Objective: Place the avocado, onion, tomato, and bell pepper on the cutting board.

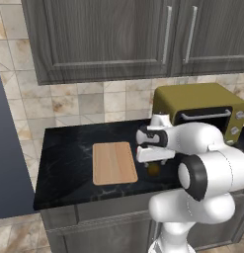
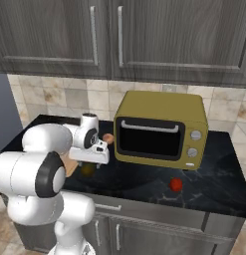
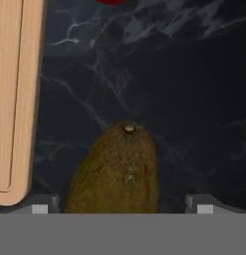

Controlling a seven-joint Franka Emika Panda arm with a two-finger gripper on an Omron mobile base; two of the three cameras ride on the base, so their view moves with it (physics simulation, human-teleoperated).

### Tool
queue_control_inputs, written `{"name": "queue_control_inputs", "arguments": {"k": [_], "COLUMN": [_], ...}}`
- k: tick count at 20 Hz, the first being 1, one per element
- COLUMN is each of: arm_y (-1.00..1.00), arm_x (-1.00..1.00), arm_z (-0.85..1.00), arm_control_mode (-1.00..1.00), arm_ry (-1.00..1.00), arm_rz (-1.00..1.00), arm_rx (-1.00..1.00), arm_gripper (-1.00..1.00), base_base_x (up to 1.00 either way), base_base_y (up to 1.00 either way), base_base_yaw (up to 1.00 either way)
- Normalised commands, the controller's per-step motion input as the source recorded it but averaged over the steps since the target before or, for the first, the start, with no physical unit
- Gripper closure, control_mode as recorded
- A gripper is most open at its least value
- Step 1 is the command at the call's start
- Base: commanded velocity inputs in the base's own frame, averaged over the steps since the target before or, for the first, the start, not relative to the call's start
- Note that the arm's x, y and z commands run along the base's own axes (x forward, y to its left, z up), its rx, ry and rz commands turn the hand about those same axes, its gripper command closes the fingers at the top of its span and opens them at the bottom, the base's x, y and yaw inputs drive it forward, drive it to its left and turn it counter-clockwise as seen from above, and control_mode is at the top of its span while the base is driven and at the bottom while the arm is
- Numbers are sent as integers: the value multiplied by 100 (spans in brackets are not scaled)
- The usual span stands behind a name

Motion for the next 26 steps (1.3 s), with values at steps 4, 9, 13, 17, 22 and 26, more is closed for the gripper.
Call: {"name": "queue_control_inputs", "arguments": {"k": [4,9,13,17,22,26], "arm_y": [4,11,6,0,9,36], "arm_x": [10,10,1,0,-8,-11], "arm_z": [-35,-35,-27,-4,22,49], "arm_control_mode": [-100,-100,-100,-100,-100,-100], "arm_ry": [5,5,4,0,-2,-7], "arm_rz": [0,0,0,-2,0,0], "arm_rx": [0,0,0,0,2,0], "arm_gripper": [-100,100,100,100,100,100], "base_base_x": [0,0,0,0,0,0], "base_base_y": [0,0,0,0,0,0], "base_base_yaw": [0,0,0,0,0,0]}}
